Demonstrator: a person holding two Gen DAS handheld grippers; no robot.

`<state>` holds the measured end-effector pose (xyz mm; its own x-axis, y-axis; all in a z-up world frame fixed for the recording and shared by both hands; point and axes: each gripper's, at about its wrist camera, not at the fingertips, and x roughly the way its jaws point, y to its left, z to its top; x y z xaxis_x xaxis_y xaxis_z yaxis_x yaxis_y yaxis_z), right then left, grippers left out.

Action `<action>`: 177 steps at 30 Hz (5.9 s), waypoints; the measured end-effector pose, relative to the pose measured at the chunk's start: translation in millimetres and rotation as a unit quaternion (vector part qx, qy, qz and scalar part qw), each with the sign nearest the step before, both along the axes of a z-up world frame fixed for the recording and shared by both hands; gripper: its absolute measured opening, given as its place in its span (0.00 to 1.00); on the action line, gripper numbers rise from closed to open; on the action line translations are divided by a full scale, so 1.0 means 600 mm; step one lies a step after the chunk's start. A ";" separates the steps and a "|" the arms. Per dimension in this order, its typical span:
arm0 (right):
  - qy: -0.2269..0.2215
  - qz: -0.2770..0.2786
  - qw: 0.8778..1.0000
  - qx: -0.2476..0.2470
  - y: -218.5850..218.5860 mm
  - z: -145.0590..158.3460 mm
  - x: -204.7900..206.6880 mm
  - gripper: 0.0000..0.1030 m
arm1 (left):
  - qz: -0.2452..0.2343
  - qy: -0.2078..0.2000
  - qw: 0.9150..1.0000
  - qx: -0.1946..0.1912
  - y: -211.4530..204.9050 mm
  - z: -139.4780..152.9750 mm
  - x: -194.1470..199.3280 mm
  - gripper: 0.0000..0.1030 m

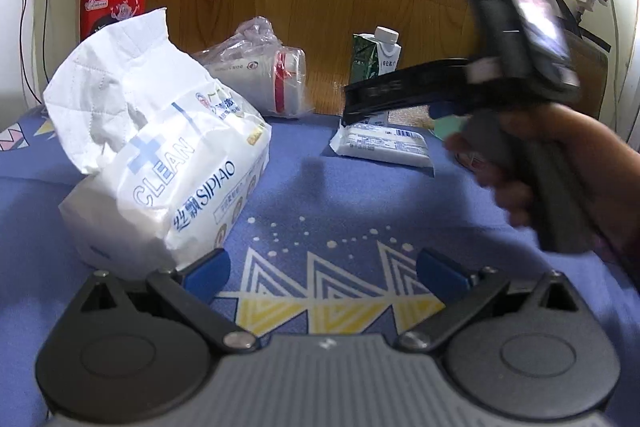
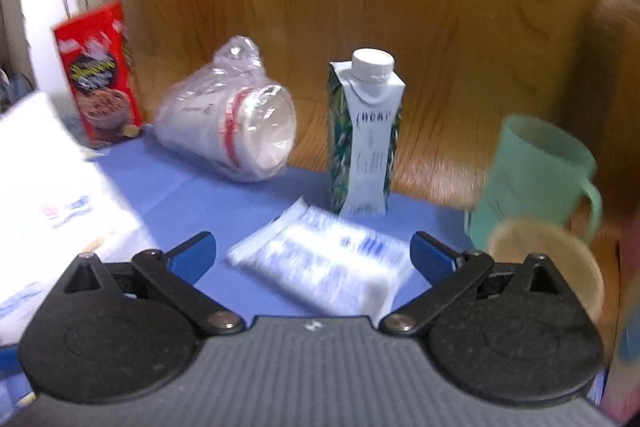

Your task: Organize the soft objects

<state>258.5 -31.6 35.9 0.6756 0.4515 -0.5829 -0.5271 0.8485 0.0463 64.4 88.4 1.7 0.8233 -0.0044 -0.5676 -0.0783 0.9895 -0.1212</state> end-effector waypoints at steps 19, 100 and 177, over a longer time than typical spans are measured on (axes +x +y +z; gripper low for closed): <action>0.063 0.037 0.997 -0.026 -0.004 -0.036 -0.008 0.73 | 0.010 -0.057 0.998 -0.038 0.019 0.016 -0.021 1.00; -0.084 -0.229 0.968 0.062 -0.458 0.010 -0.204 0.54 | -0.287 -0.020 0.958 0.012 -0.477 0.101 0.204 0.99; -0.007 -0.258 0.960 0.107 -0.365 -0.021 -0.418 0.59 | -0.133 0.040 0.989 0.059 -0.201 0.004 -0.046 1.00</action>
